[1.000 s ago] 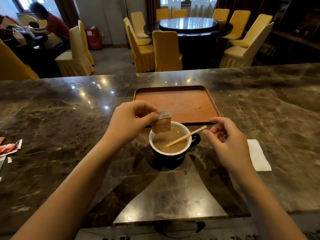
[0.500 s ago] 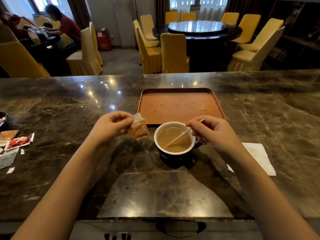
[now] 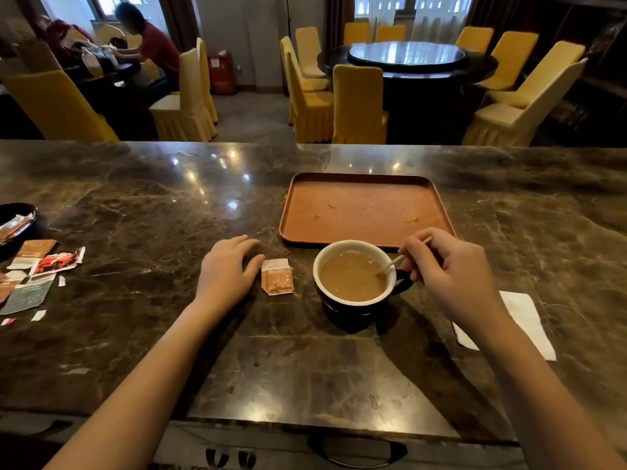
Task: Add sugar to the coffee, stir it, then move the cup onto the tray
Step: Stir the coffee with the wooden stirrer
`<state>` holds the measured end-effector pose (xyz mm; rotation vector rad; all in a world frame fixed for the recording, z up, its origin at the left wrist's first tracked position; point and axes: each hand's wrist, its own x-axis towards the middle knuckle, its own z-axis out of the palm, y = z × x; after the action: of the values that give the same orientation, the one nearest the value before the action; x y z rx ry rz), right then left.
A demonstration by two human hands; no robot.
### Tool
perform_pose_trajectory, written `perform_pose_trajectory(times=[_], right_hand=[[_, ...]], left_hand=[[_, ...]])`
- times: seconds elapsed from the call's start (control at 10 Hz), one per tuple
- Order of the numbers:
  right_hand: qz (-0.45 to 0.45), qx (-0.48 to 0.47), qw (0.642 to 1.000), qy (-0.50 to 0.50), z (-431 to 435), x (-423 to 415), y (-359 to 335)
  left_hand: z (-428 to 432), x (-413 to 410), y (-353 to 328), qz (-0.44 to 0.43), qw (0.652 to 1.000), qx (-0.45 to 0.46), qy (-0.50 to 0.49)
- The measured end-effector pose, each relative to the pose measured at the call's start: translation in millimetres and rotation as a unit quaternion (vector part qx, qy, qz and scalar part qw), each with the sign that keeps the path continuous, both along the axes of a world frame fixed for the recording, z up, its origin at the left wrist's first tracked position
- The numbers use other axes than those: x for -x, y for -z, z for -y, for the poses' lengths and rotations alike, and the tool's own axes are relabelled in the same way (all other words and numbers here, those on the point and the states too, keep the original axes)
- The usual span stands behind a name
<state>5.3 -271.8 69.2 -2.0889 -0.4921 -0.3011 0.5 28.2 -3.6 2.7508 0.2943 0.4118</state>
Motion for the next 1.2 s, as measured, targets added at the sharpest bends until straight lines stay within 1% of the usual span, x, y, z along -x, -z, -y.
perform_pose_trajectory(times=[0.1, 0.2, 0.3, 0.4, 0.5, 0.6, 0.7, 0.9, 1.0, 1.1, 1.2], right_hand=[[-0.011, -0.023, 1.000, -0.016, -9, 1, 8], [-0.050, -0.068, 0.995, -0.051, -15, 8, 13], [-0.086, -0.080, 0.989, -0.086, -14, 13, 10], [-0.096, -0.047, 0.988, -0.111, -6, 12, 0], [-0.054, 0.026, 0.994, -0.093, 1, 7, -14], [0.005, 0.074, 0.996, -0.048, 2, 1, -18], [0.032, 0.065, 0.997, -0.024, -5, -1, -10], [0.012, -0.027, 0.999, -0.026, -17, 5, 12], [-0.020, -0.063, 0.997, -0.047, -18, 13, 18], [-0.048, -0.075, 0.993, -0.076, -15, 19, 18], [-0.086, -0.061, 0.987, -0.120, -8, 18, 6]], left_hand=[[-9, 3, 9, -0.091, 0.994, -0.056, 0.016], [-13, 1, 15, -0.141, 0.987, -0.069, 0.028], [-14, 0, 20, -0.146, 0.986, -0.082, 0.026], [-15, 0, 23, -0.139, 0.986, -0.093, 0.021], [-15, 0, 25, -0.135, 0.986, -0.097, 0.020], [-16, 0, 27, -0.132, 0.986, -0.100, 0.020], [-16, -1, 27, -0.134, 0.986, -0.102, 0.017], [-15, -1, 28, -0.134, 0.985, -0.107, 0.014], [-14, 0, 28, -0.133, 0.985, -0.109, 0.013], [-14, 0, 27, -0.133, 0.985, -0.107, 0.015], [-13, 0, 27, -0.132, 0.985, -0.110, 0.014]])
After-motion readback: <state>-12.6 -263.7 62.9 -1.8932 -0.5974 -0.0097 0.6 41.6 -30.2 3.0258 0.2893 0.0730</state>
